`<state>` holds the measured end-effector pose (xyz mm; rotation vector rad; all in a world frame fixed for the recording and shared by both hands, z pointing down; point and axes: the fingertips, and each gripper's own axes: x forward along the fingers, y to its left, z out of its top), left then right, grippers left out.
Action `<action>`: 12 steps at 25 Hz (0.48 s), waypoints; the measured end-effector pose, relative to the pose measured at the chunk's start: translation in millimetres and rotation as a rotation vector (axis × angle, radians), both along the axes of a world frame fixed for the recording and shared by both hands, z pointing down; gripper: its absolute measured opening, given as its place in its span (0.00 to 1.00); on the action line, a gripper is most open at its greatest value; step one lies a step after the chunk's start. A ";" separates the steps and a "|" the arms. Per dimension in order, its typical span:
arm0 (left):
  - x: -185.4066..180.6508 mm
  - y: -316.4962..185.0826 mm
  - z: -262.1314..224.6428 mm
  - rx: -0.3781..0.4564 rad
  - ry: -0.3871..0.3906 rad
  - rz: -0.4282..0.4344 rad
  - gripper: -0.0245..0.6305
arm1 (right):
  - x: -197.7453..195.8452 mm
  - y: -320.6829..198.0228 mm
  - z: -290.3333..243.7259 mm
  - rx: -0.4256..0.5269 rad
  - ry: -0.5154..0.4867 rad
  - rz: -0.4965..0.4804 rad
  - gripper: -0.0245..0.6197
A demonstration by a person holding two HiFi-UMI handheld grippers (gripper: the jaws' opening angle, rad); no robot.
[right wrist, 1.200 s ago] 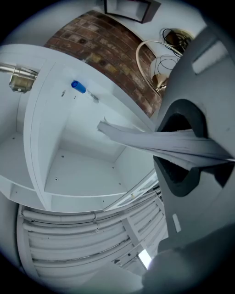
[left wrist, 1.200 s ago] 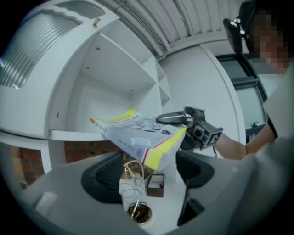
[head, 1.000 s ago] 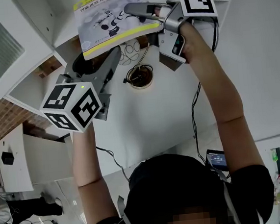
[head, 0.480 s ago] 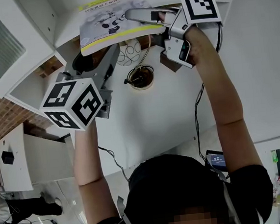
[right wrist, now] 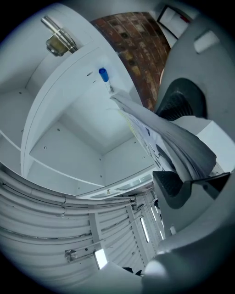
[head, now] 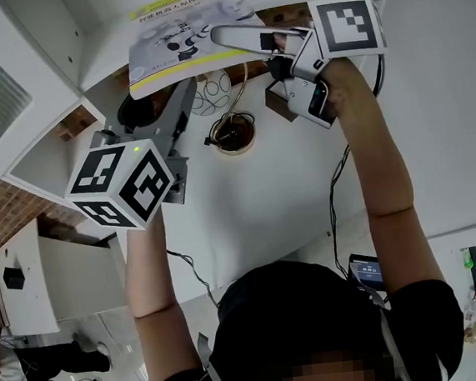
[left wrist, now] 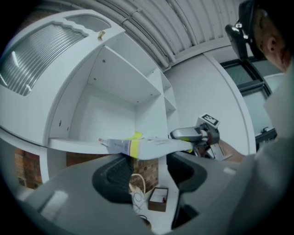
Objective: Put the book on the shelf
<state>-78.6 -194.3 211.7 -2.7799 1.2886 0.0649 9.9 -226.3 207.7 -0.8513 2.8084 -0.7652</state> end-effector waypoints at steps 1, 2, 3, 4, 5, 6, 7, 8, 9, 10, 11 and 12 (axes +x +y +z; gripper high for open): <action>0.3 -0.9 -0.4 0.001 0.000 0.001 0.39 | 1.9 -0.4 0.1 0.004 0.005 0.010 0.56; 0.7 -1.8 -0.7 0.002 0.001 0.001 0.39 | 4.0 -1.1 0.2 0.007 0.009 0.026 0.57; 1.1 -2.5 -0.9 0.003 0.002 0.001 0.39 | 6.1 -1.9 0.4 0.010 0.013 0.044 0.57; 1.4 -3.1 -1.0 0.004 0.004 0.000 0.39 | 7.7 -2.4 0.4 0.014 0.016 0.060 0.57; 1.4 -3.8 -0.9 0.004 0.006 -0.002 0.39 | 8.8 -2.8 0.4 0.019 0.018 0.073 0.57; 0.8 -4.8 -0.7 0.003 0.008 -0.004 0.39 | 9.6 -3.1 0.5 0.021 0.019 0.085 0.57; -0.1 -6.2 -0.4 0.001 0.011 -0.008 0.41 | 10.3 -3.5 0.8 0.022 0.020 0.095 0.57; -1.4 -7.8 -0.2 -0.003 0.014 -0.012 0.43 | 10.8 -3.9 1.0 0.023 0.020 0.103 0.57; -2.7 -9.4 0.0 -0.007 0.018 -0.016 0.45 | 10.9 -4.1 1.0 0.025 0.021 0.105 0.57; -3.6 -10.7 0.2 -0.010 0.021 -0.020 0.45 | 10.3 -3.9 0.7 0.031 0.021 0.100 0.57; -4.2 -11.6 0.5 -0.011 0.024 -0.024 0.45 | 9.5 -3.0 0.3 0.038 0.020 0.087 0.58; -4.5 -12.2 0.8 -0.011 0.025 -0.027 0.45 | 8.9 -1.4 0.1 0.047 0.018 0.067 0.58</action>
